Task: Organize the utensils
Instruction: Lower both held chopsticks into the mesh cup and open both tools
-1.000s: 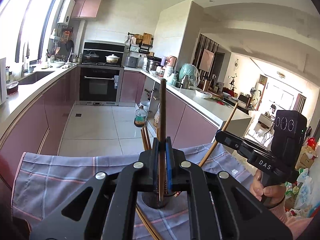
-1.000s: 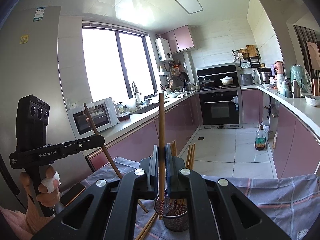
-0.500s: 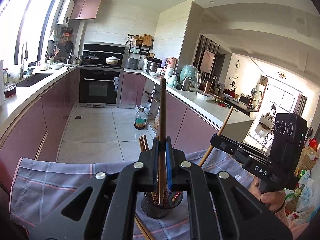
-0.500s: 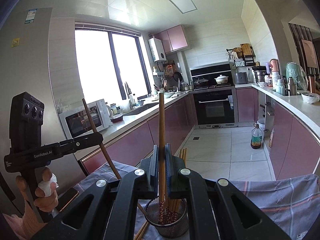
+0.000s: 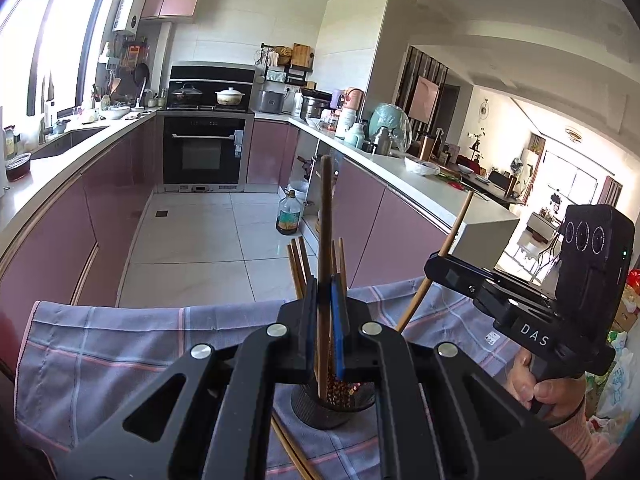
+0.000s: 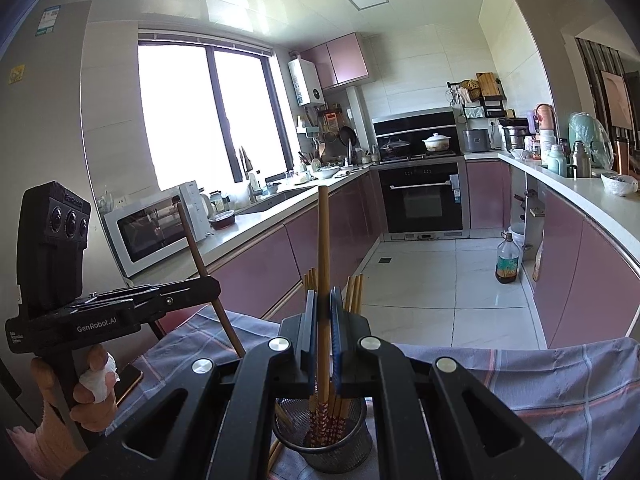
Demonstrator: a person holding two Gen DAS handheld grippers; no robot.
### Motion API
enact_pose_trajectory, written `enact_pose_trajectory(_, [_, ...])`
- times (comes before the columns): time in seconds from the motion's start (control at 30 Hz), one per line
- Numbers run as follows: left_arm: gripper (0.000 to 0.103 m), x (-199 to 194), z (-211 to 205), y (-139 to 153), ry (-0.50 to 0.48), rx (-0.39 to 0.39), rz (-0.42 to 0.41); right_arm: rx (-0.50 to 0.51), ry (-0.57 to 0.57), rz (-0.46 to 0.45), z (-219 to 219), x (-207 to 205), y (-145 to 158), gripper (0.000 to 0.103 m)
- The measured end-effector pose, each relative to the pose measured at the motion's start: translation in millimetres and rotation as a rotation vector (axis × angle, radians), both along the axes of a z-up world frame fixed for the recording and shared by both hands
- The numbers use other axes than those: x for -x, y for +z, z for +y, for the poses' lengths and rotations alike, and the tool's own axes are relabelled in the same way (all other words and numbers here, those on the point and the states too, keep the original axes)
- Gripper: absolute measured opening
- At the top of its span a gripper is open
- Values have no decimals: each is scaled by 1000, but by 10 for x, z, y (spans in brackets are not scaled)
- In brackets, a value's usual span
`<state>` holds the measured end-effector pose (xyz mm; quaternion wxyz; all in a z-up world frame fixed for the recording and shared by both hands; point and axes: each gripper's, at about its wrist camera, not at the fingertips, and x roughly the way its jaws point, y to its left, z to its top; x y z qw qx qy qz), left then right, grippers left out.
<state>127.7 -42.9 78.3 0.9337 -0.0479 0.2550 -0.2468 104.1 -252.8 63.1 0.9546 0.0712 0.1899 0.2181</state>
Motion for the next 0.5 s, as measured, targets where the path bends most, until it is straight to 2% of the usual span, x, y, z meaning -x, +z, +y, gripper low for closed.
enact_pose_trajectory(0.5, [7, -108, -183, -148, -7, -59, 82, 29, 14, 82, 55, -176, -187, 5])
